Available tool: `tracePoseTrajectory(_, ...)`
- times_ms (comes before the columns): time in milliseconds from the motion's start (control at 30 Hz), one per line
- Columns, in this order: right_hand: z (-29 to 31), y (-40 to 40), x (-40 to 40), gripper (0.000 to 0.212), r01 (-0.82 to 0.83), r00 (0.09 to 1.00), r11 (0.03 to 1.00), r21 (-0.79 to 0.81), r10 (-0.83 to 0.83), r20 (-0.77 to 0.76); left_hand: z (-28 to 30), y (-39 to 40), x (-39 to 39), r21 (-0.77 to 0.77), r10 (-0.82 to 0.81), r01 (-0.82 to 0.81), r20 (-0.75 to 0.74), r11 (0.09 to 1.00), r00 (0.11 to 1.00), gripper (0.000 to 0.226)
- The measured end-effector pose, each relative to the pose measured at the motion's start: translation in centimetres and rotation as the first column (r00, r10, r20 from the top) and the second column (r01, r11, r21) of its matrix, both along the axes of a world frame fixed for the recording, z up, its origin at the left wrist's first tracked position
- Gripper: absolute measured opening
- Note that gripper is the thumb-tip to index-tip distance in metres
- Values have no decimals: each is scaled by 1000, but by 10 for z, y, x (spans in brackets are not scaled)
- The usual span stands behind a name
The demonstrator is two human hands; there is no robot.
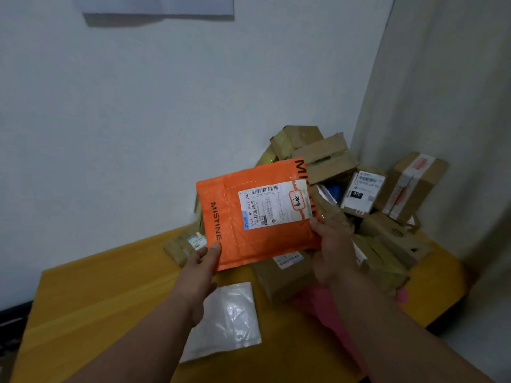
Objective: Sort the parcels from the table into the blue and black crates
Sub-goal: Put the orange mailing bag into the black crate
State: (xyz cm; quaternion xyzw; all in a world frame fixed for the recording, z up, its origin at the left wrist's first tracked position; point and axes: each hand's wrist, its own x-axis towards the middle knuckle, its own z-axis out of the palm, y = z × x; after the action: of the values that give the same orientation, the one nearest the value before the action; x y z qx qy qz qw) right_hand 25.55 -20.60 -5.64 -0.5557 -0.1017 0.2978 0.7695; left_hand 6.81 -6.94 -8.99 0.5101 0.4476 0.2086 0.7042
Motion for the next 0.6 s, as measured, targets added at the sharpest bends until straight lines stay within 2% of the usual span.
tracePoseTrajectory(133,-6,-8,-21,23,-39,998,999,-5,39,39,4,-2,-21,-44,-16,19,63,999,998,12)
tracePoseTrajectory(267,-11,-11,-34,27,-81,995,996,-22,82,60,4,-4,-39,-44,16,-12,77,999,997,13)
tracePoseTrajectory(467,-14,-4,-41,22,-199,980,979,-39,200,7,7,-3,-59,-36,124,-121,114,992,986,13)
tracePoseTrajectory(600,-13,1,-41,29,-316,948,948,-46,313,-59,16,1,-67,65,157,-165,113,984,981,17)
